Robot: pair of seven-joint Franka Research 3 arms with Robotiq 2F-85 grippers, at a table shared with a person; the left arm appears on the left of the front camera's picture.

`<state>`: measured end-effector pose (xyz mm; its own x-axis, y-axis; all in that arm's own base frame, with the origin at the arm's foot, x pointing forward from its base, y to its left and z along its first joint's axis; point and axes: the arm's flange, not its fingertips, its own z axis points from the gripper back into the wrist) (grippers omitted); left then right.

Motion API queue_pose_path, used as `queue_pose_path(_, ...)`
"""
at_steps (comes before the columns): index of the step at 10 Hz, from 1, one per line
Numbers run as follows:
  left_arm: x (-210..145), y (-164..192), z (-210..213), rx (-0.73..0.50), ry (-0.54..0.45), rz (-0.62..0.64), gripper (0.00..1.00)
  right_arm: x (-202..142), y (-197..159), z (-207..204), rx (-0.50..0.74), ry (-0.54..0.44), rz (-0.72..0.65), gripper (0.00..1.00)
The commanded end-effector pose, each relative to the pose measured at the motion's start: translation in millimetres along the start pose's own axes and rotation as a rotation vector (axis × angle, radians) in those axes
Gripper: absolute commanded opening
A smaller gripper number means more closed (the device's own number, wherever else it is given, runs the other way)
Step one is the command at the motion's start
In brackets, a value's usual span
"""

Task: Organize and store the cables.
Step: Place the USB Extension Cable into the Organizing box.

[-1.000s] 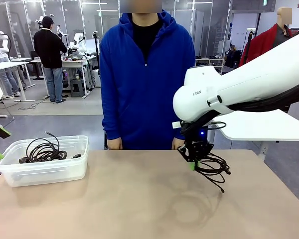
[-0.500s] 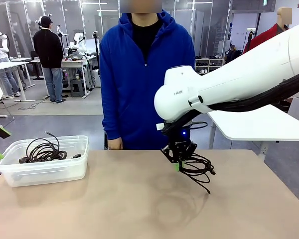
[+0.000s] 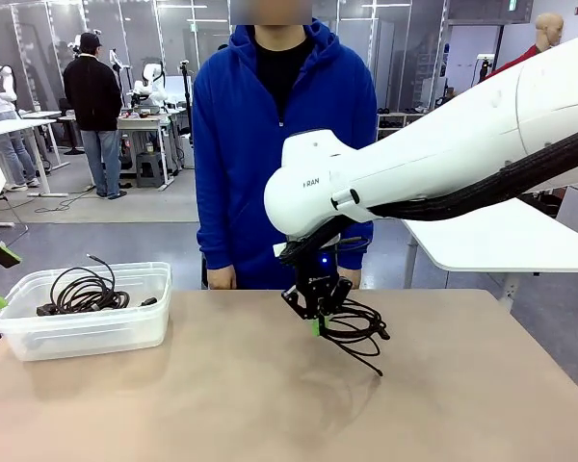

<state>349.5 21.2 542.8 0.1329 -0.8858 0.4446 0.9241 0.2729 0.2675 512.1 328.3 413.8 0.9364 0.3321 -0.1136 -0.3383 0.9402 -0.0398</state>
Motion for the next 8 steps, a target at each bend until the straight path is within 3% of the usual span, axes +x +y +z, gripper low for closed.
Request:
queue_pose_path(1,0,0,1,0.002,-0.001,-0.001,1.00,7,12,2,-0.041,0.000,-0.036,0.00)
queue_pose_path(8,0,0,1,0.002,-0.001,-0.001,1.00,32,39,-8,0.033,0.009,-0.037,0.00)
